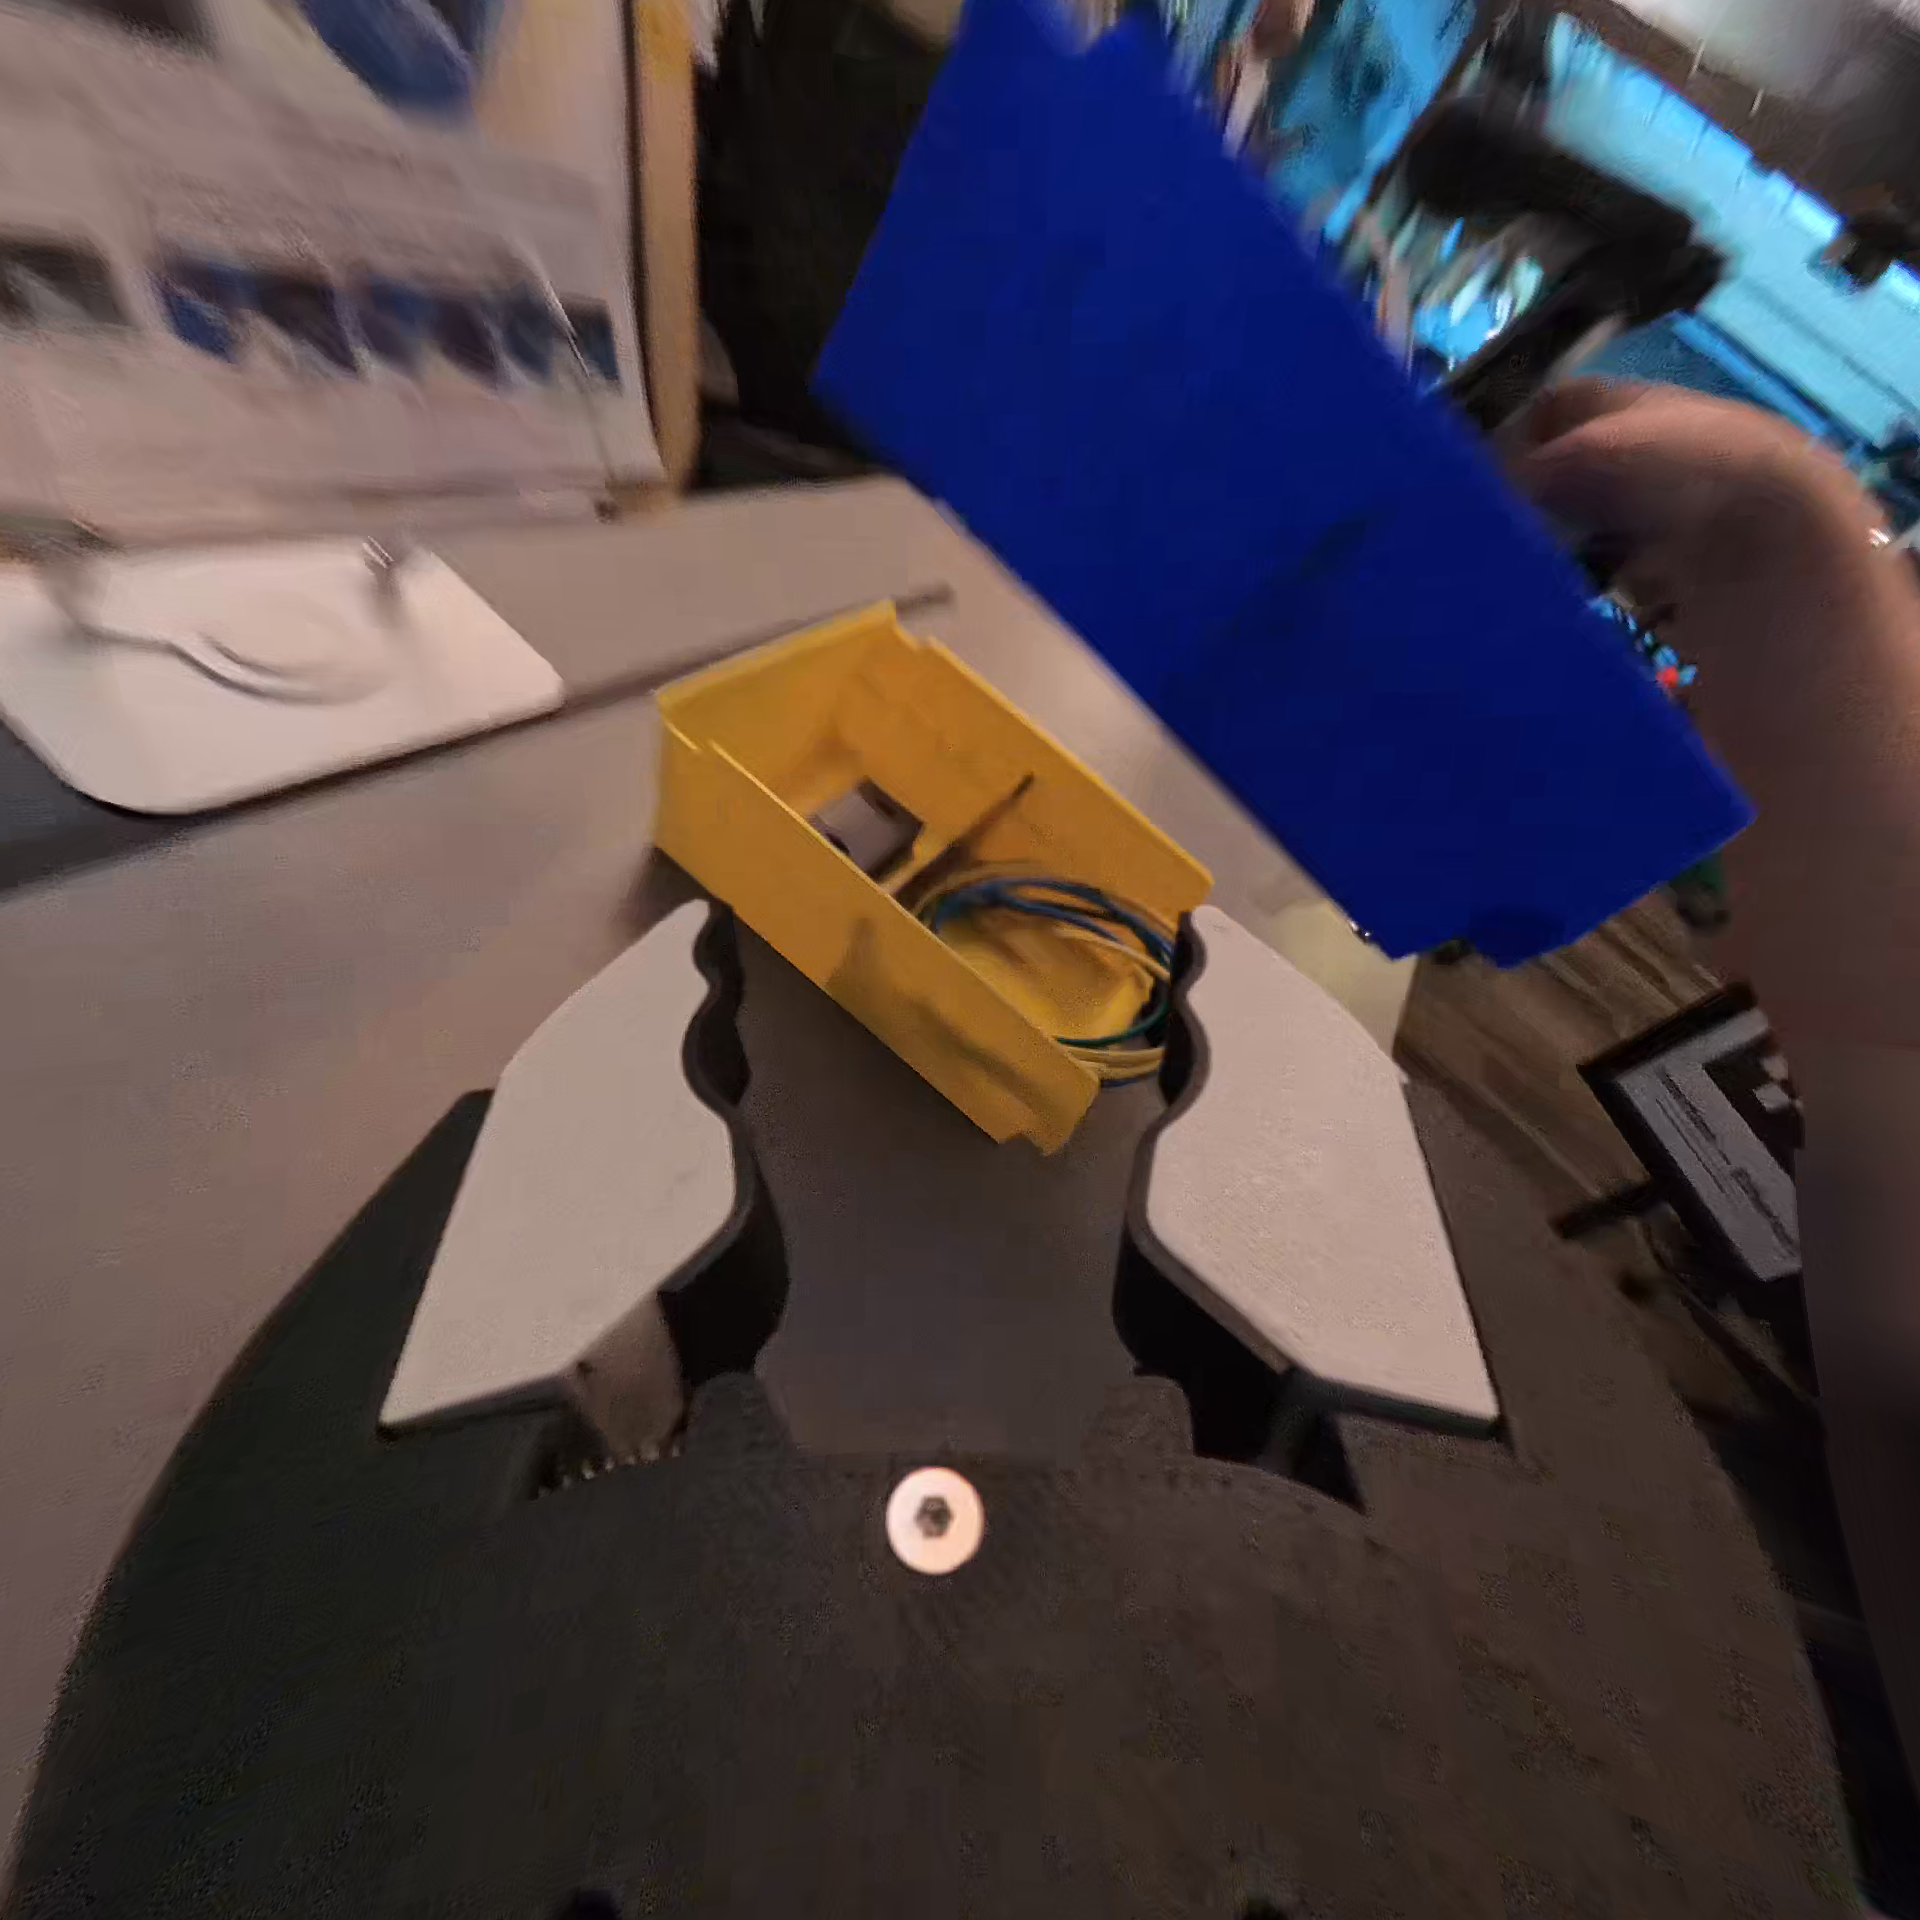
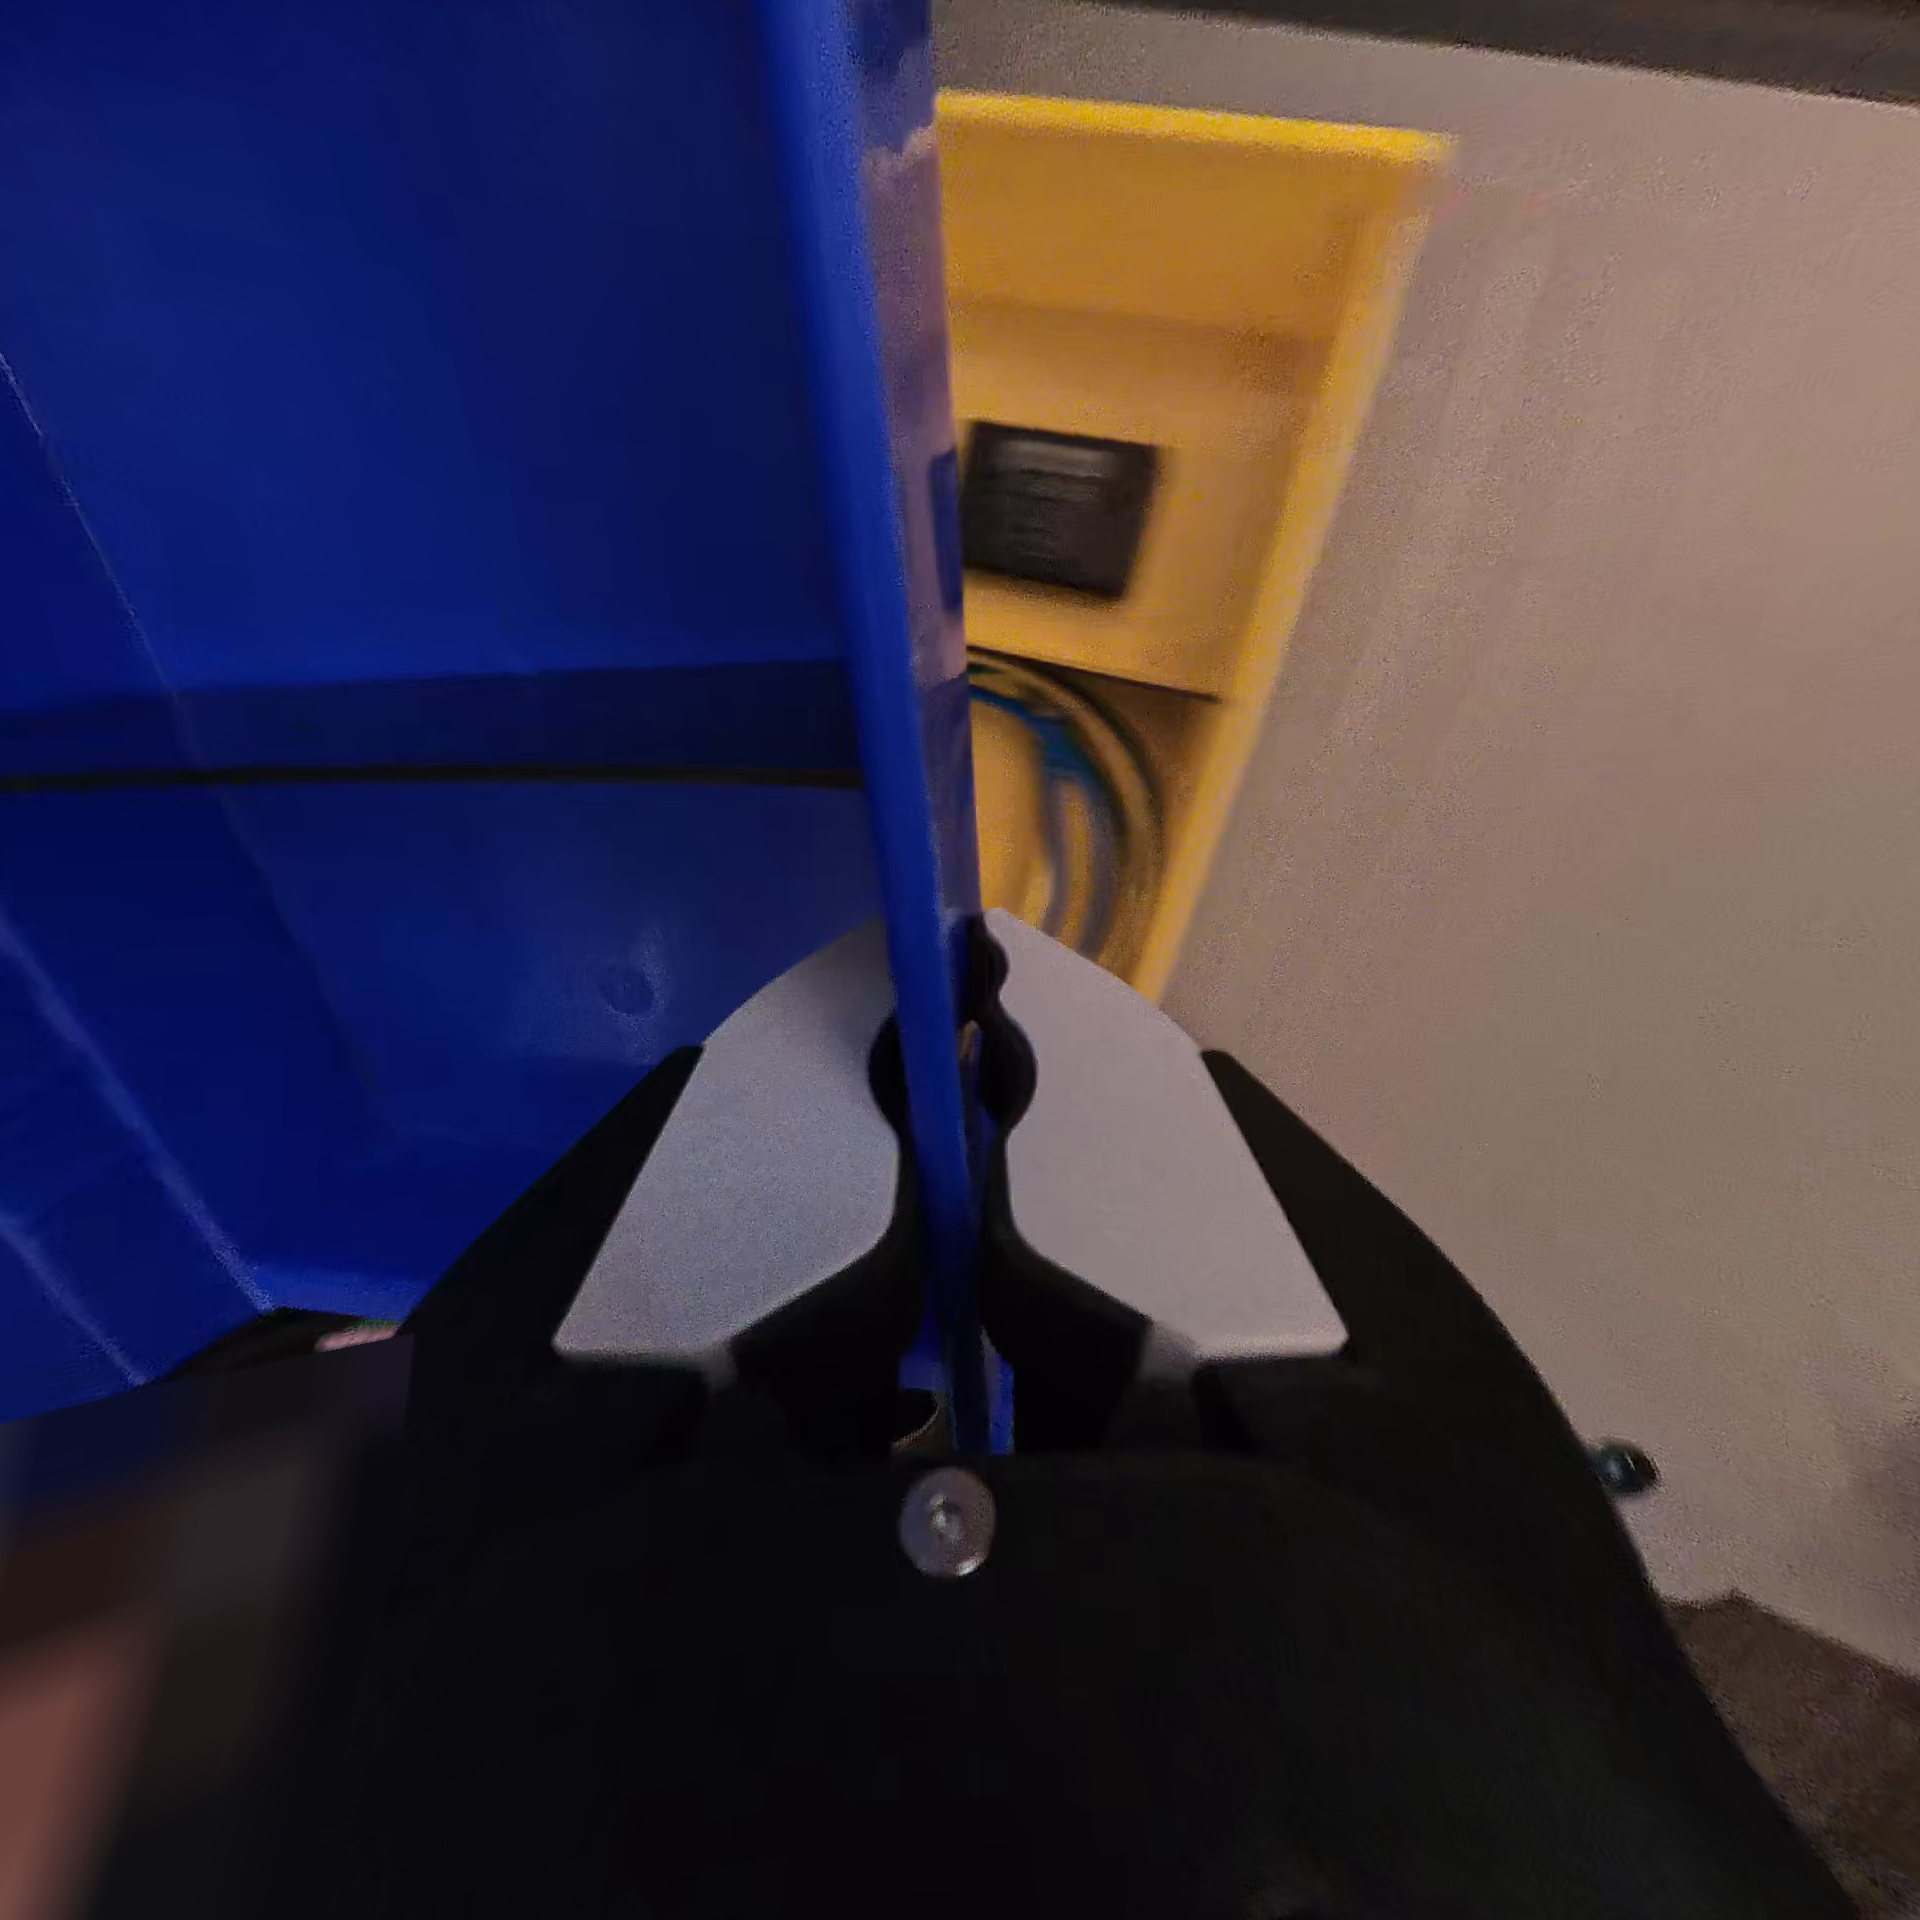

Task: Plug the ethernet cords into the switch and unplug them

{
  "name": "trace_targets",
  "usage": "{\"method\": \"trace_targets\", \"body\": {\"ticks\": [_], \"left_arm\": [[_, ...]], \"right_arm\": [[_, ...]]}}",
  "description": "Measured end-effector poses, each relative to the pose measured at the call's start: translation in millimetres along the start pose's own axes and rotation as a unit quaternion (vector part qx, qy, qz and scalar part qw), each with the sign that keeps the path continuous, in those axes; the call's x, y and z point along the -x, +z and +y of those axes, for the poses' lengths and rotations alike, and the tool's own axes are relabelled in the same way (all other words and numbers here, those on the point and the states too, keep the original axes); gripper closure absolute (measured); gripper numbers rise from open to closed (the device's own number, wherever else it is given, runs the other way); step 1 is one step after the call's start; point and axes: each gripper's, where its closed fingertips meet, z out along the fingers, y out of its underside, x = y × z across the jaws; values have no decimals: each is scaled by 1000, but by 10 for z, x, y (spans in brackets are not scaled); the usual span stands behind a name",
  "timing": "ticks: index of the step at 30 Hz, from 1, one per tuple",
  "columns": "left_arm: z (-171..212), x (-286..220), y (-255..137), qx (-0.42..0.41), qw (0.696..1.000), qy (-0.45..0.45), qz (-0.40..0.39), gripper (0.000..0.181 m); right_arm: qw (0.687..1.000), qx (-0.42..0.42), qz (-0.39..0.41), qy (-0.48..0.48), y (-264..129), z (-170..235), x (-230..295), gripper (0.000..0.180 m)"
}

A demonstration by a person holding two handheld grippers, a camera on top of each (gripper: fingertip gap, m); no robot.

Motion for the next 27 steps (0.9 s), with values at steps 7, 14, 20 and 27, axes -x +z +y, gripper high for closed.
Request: {"method": "trace_targets", "body": {"ticks": [7, 14, 20, 27], "left_arm": [[904, 96, 1720, 162, 986, -39, -4, 92], [1611, 115, 2137, 311, 950, -30, -2, 81], [1585, 181, 1956, 344, 938, -42, 30, 131], [1412, 796, 1277, 371, 926, -35, -53, 162]], "right_arm": [[978, -29, 112, 171, -394, 1125, -1847, 173], [946, 29, 150, 285, -106, 2051, -2784, 172], [949, 52, 146, 274, 322, 1999, -2897, 171], [970, 64, 121, 201, 930, 1558, -2535, 172]]}}
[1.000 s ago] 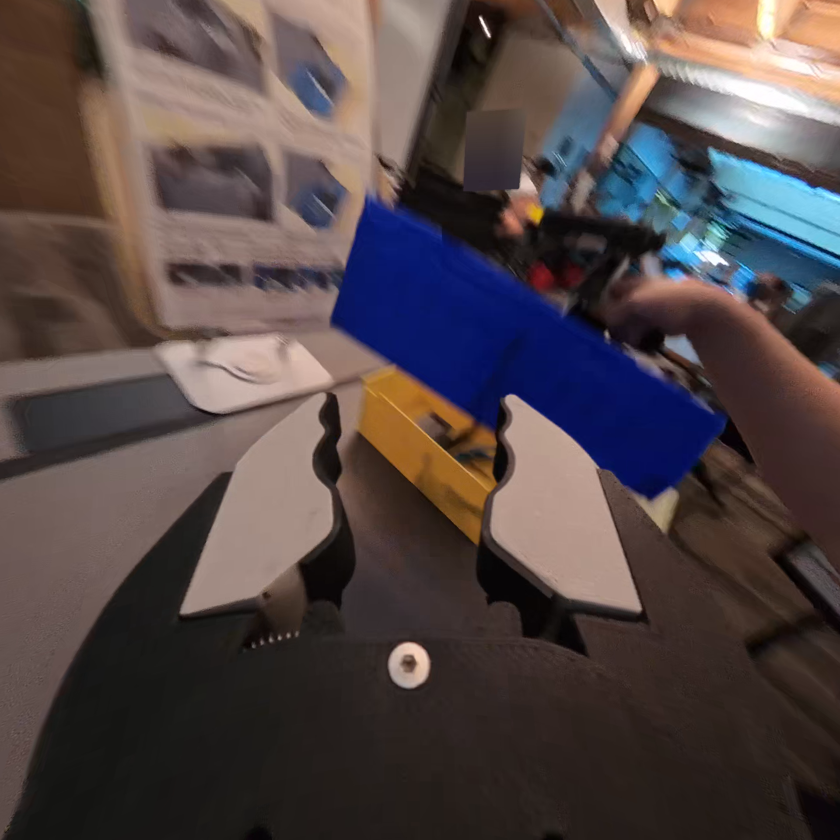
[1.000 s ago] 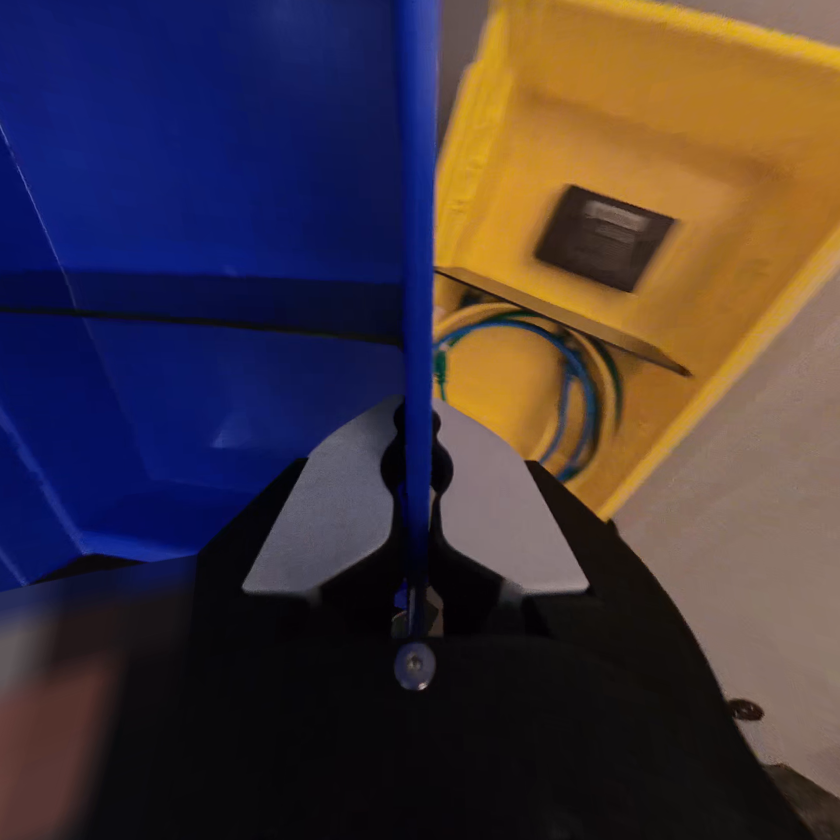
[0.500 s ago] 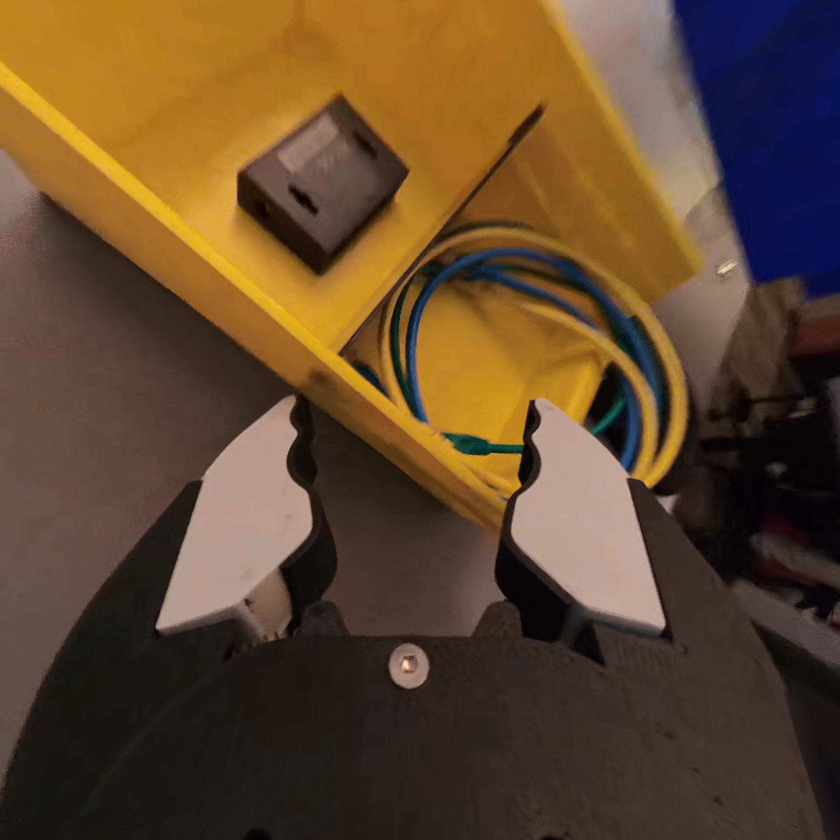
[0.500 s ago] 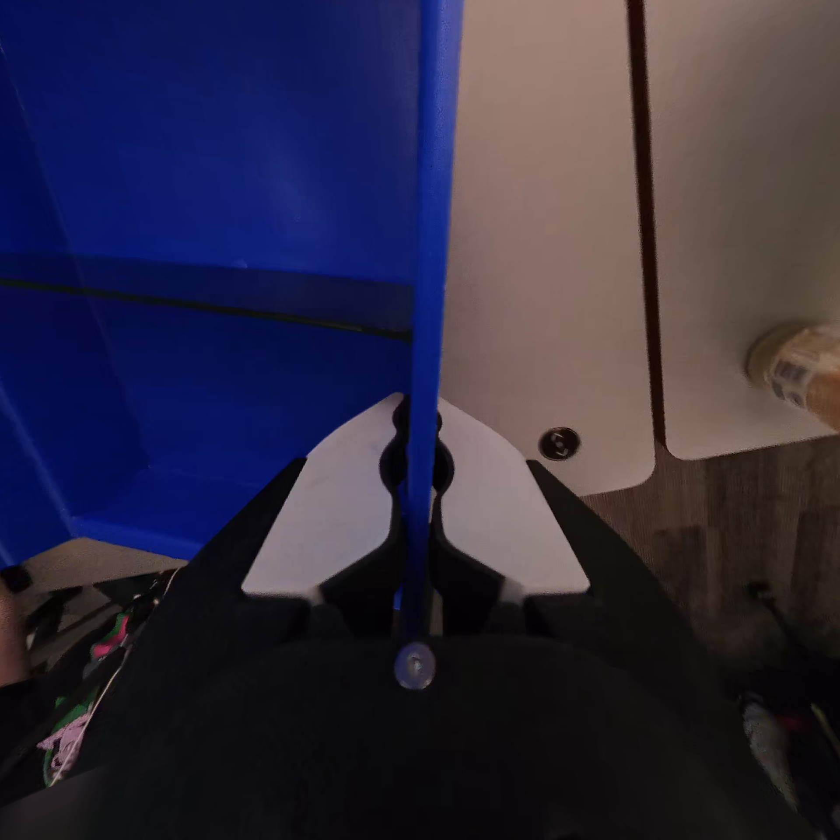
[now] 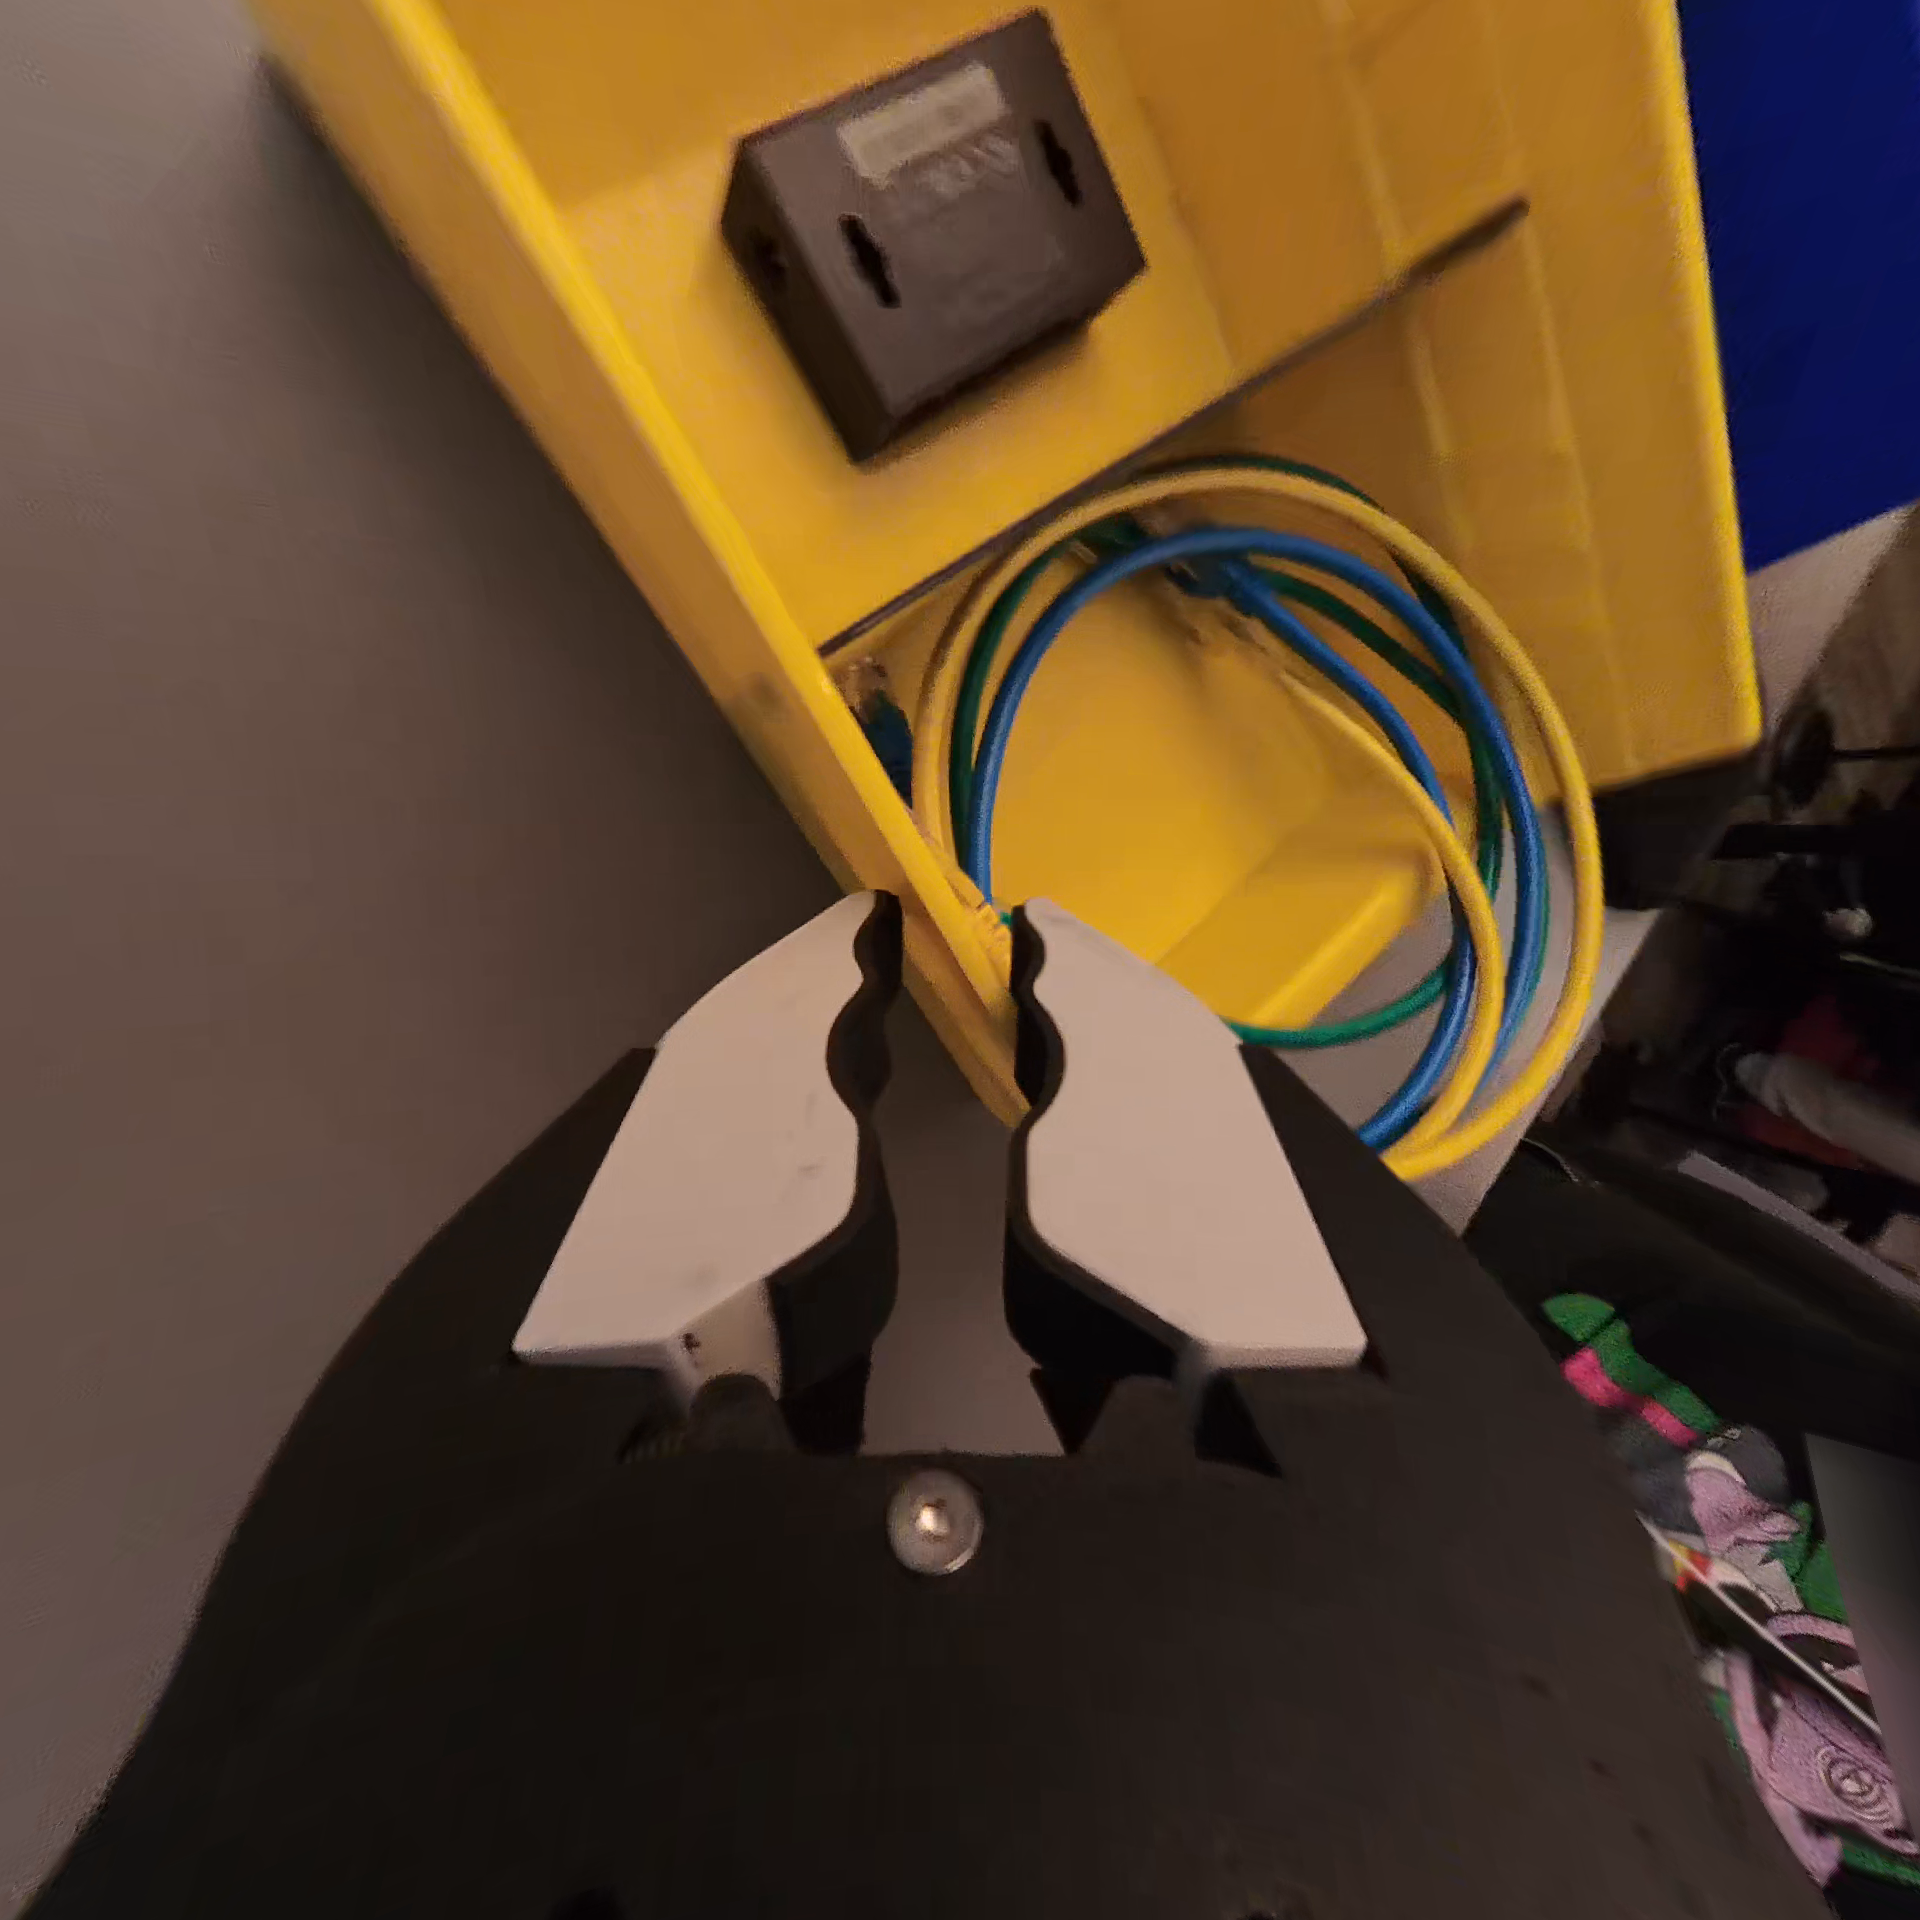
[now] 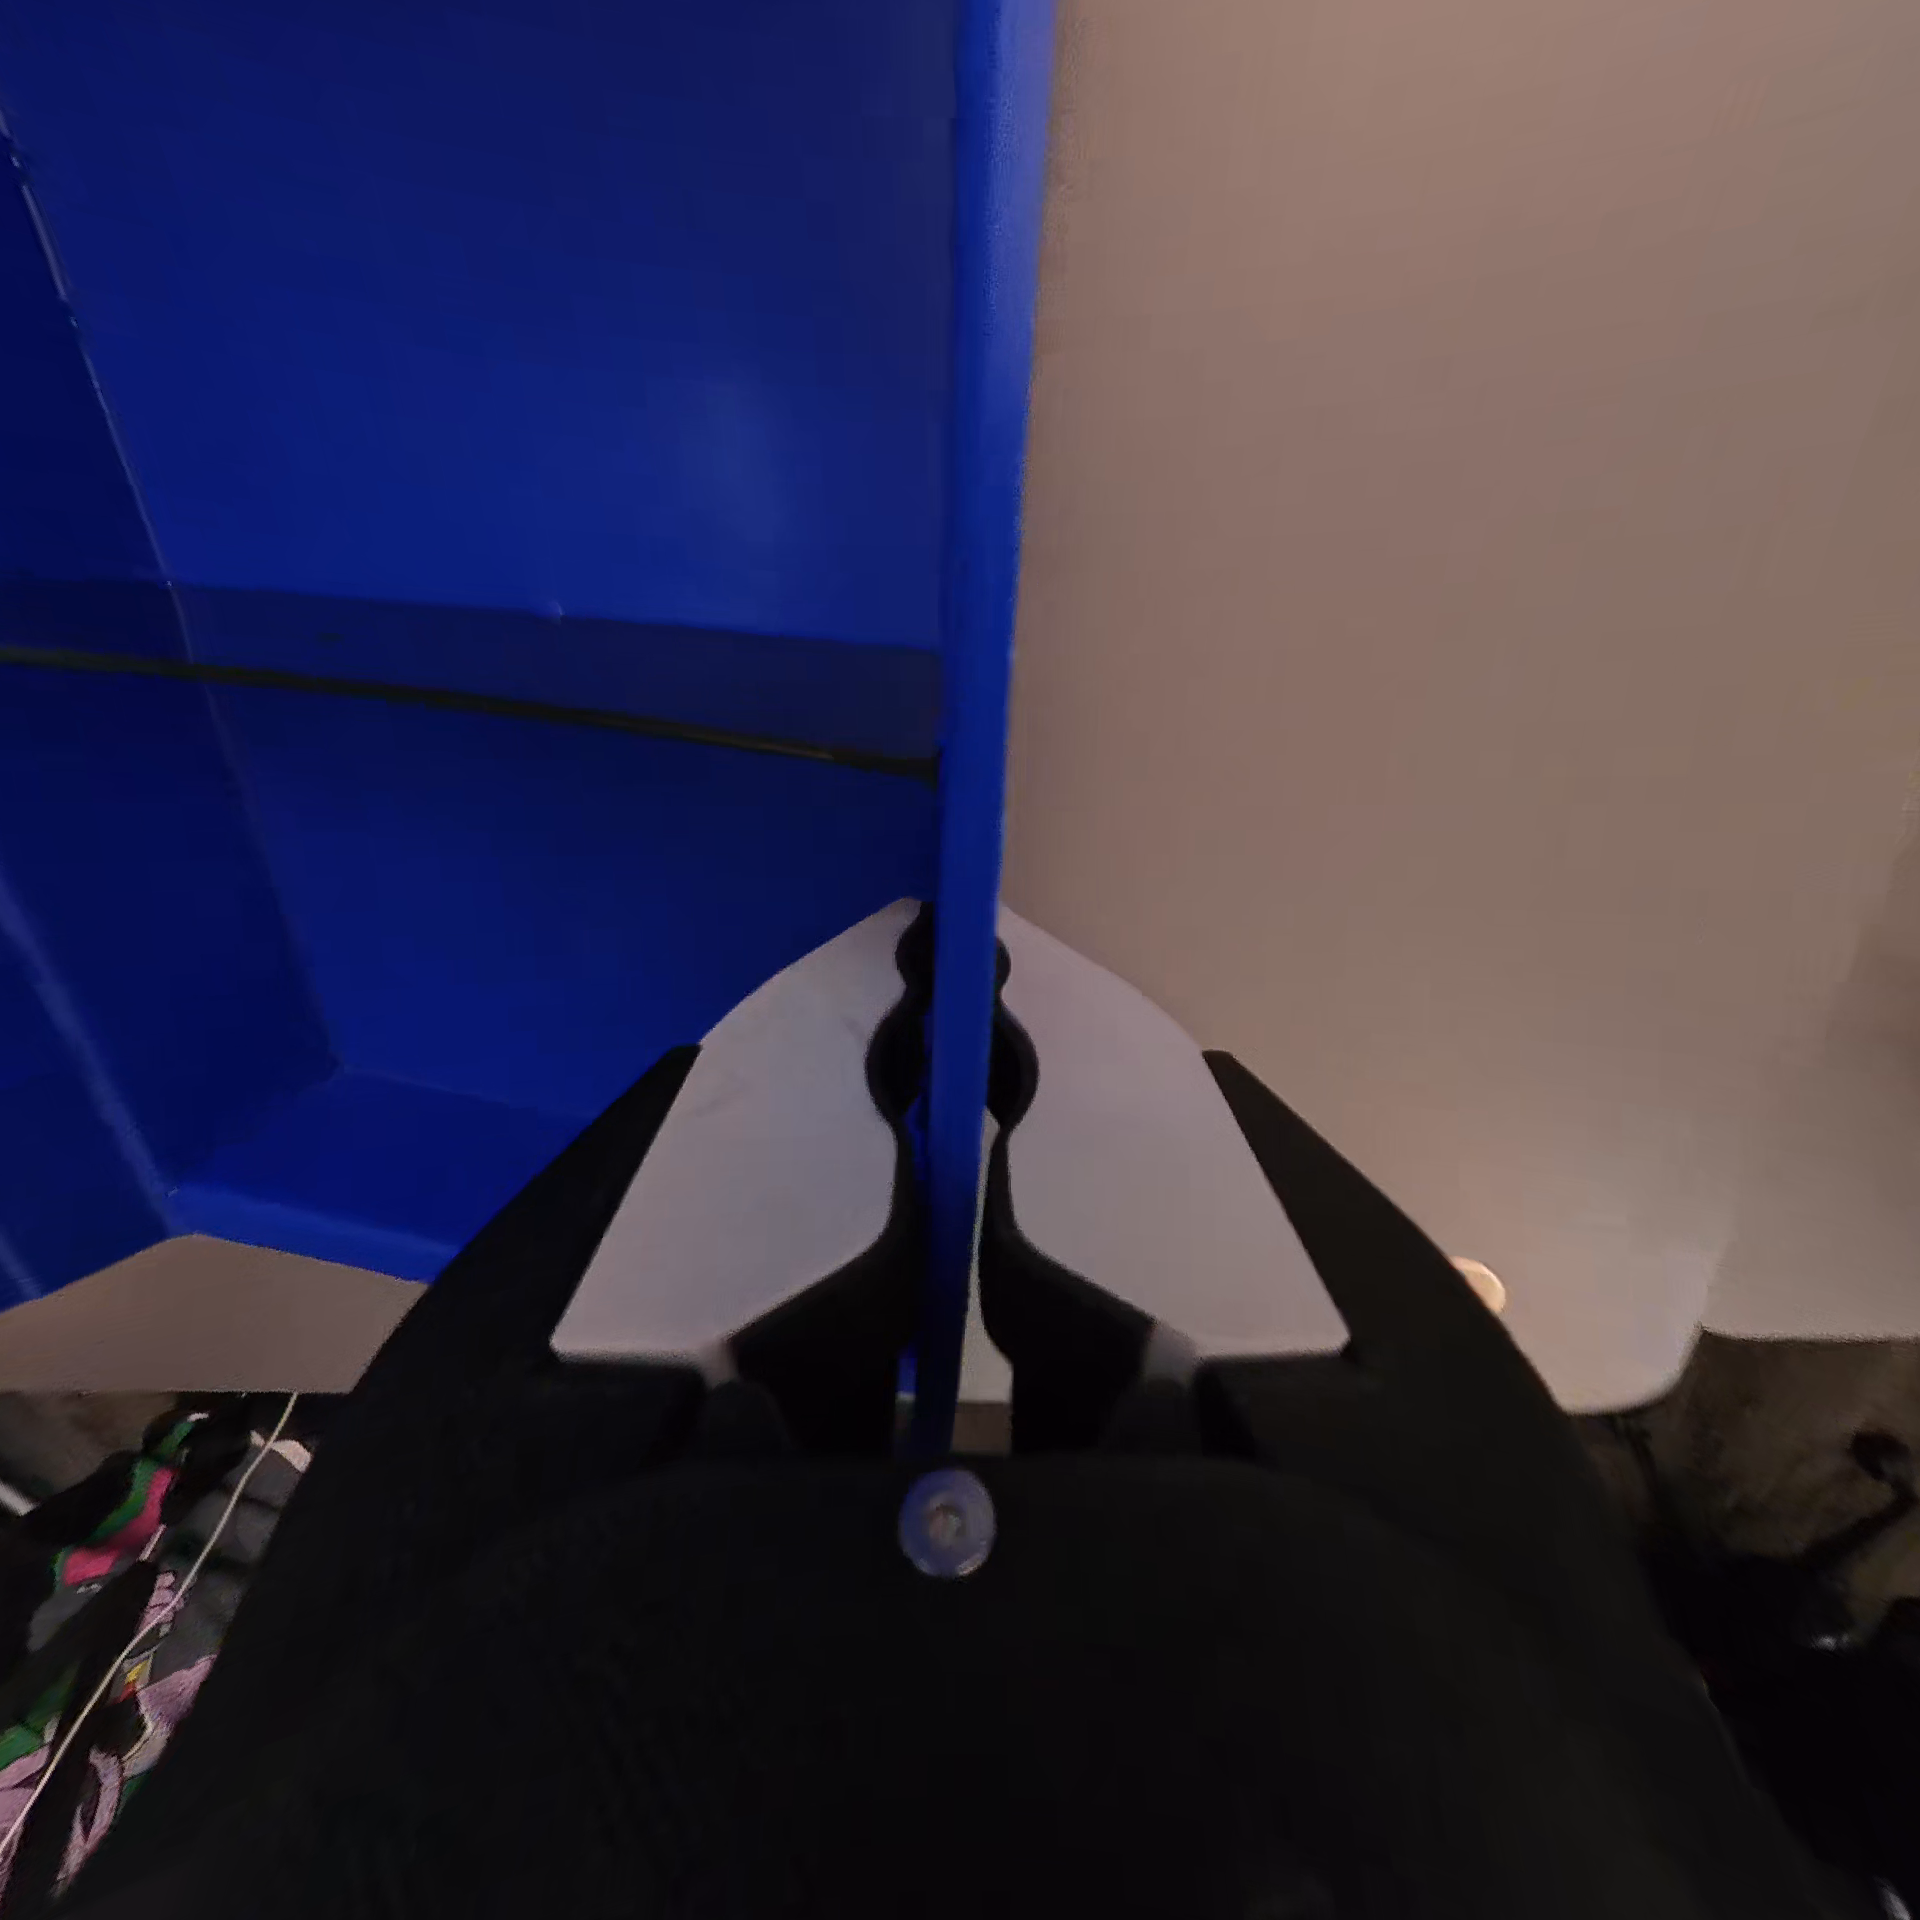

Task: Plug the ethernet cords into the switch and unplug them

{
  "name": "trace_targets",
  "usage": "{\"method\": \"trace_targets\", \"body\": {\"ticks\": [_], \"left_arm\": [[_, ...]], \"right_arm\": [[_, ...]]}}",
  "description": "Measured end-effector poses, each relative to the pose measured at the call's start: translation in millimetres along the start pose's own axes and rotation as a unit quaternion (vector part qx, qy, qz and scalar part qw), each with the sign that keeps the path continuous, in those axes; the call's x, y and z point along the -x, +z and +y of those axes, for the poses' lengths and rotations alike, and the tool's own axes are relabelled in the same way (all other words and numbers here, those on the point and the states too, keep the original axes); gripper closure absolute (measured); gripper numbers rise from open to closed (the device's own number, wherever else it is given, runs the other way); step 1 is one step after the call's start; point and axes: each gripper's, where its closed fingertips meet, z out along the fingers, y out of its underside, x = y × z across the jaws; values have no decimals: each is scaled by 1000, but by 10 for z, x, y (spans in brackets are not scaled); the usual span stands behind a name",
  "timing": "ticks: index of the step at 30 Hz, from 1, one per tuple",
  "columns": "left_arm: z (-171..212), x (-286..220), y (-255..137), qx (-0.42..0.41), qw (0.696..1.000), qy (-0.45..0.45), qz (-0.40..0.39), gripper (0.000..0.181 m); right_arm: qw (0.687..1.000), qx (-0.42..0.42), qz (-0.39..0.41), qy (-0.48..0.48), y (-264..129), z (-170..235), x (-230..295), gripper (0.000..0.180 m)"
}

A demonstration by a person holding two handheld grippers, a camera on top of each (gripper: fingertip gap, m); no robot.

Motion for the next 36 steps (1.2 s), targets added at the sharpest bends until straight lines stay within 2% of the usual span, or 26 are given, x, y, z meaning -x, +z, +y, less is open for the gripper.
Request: {"method": "trace_targets", "body": {"ticks": [6, 11, 14, 17, 21, 24, 36], "left_arm": [[293, 1009, -676, -60, 988, -102, -97, 173], [834, 1671, -1263, -109, 966, -192, -132, 172], [1210, 1949, -1579, -151, 943, -264, -133, 171], [1557, 2086, -1802, -170, 931, -294, -137, 171], [1784, 2055, -1891, -182, 925, -318, -99, 169], [1804, 2036, -1893, -174, 926, -318, -103, 169], [1432, 1868, -1629, -113, 959, -226, -125, 170]], "right_arm": [[999, -12, -22, -43, 226, -197, 605, 172], [997, -26, -27, -65, 391, -326, 948, 173], [997, -24, -29, -63, 387, -369, 934, 173], [998, -34, -32, -29, 368, -452, 788, 173], [999, -31, -35, 2, 352, -481, 659, 172], [999, -34, -33, 14, 350, -508, 643, 172], [999, -23, -27, 14, 361, -473, 759, 174]]}}
